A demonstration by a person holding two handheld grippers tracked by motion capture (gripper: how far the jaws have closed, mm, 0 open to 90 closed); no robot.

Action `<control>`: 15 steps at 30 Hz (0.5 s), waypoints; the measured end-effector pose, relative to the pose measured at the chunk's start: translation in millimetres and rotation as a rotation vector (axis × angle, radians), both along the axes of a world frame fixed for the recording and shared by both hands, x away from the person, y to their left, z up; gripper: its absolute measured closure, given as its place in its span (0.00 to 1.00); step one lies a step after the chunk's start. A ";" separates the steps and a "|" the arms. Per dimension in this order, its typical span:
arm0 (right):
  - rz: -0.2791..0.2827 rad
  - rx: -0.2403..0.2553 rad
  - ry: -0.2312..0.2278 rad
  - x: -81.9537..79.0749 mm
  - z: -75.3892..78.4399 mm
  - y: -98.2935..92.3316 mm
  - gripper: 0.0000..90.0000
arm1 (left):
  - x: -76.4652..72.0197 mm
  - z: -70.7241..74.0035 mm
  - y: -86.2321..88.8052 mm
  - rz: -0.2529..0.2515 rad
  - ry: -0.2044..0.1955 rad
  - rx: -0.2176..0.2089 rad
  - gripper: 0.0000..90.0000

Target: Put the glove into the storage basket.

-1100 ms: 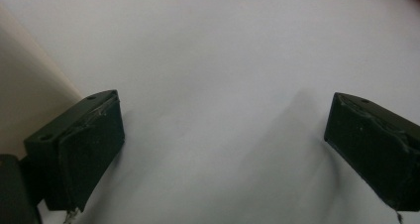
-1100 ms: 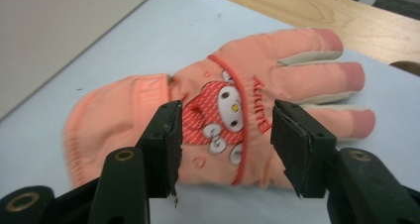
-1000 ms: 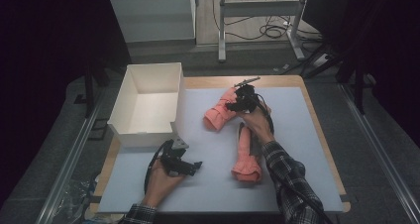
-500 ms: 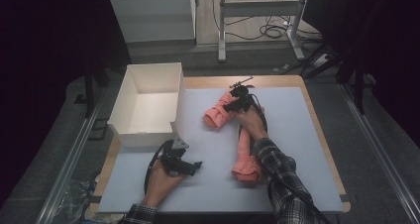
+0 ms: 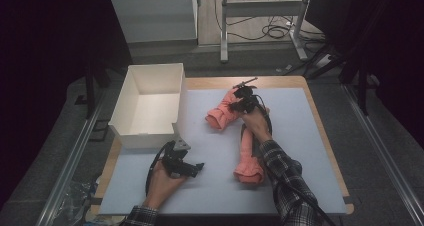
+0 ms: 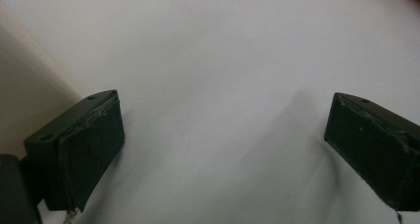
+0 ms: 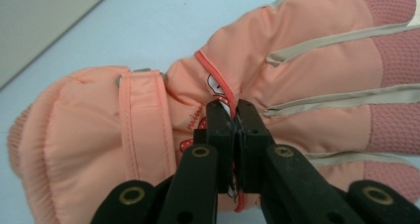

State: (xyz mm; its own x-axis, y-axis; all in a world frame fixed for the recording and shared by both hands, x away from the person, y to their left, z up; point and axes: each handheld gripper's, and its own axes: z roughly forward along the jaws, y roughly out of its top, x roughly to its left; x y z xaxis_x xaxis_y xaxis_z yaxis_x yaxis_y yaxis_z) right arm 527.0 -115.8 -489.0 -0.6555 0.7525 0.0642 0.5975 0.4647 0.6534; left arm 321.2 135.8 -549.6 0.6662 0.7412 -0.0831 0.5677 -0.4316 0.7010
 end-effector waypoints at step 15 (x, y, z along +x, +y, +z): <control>0.096 0.063 -0.038 -21.4 38.7 -6.8 0.96 | 0.0 0.1 -0.3 -0.002 -0.002 0.009 0.02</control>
